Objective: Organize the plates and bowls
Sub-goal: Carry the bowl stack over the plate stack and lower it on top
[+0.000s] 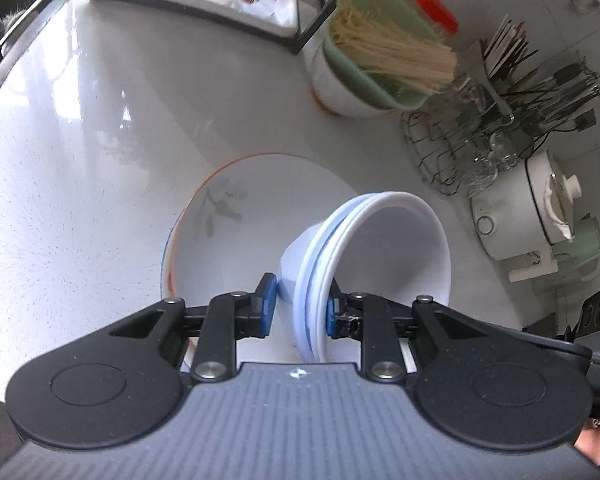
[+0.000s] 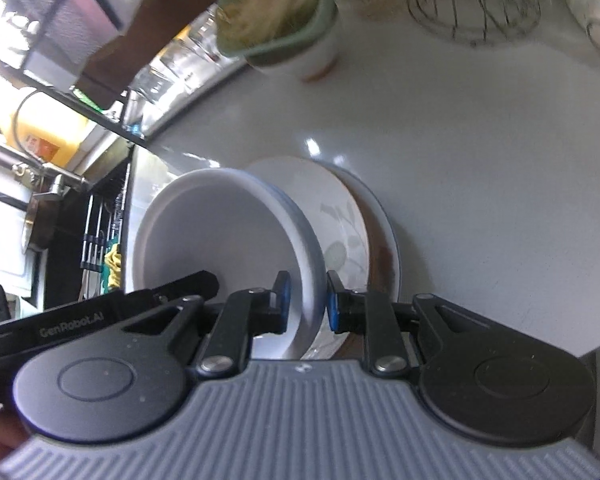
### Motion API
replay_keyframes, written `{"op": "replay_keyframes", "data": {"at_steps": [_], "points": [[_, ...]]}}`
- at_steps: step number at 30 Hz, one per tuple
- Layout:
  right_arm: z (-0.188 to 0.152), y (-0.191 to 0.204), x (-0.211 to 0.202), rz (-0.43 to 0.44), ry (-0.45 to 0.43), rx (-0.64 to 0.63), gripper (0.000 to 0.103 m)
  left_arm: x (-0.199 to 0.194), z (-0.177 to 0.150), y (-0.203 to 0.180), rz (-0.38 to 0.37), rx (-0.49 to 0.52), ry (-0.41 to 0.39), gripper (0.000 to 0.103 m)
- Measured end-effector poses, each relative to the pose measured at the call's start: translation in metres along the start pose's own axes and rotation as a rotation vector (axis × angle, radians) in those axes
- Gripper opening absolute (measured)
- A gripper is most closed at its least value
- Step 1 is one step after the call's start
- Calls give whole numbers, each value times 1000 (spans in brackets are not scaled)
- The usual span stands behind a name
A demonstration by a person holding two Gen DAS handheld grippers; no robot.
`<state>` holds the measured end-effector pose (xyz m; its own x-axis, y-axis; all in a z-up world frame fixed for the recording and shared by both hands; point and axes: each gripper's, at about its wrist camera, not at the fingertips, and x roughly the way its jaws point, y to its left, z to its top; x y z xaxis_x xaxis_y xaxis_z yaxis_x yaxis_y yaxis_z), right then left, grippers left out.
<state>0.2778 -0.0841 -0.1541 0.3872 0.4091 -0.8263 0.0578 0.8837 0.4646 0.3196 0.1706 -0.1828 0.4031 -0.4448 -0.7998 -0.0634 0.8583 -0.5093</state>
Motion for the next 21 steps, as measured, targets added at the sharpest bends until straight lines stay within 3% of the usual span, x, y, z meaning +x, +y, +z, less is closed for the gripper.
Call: {"op": "replay_keyframes", "data": {"at_steps": [7, 21], "points": [[-3, 8, 19, -22, 14, 10, 21, 14, 9, 14, 26, 6, 42, 27], [1, 13, 31, -77, -23, 44, 23, 31, 31, 18, -3, 54, 114, 28]]}}
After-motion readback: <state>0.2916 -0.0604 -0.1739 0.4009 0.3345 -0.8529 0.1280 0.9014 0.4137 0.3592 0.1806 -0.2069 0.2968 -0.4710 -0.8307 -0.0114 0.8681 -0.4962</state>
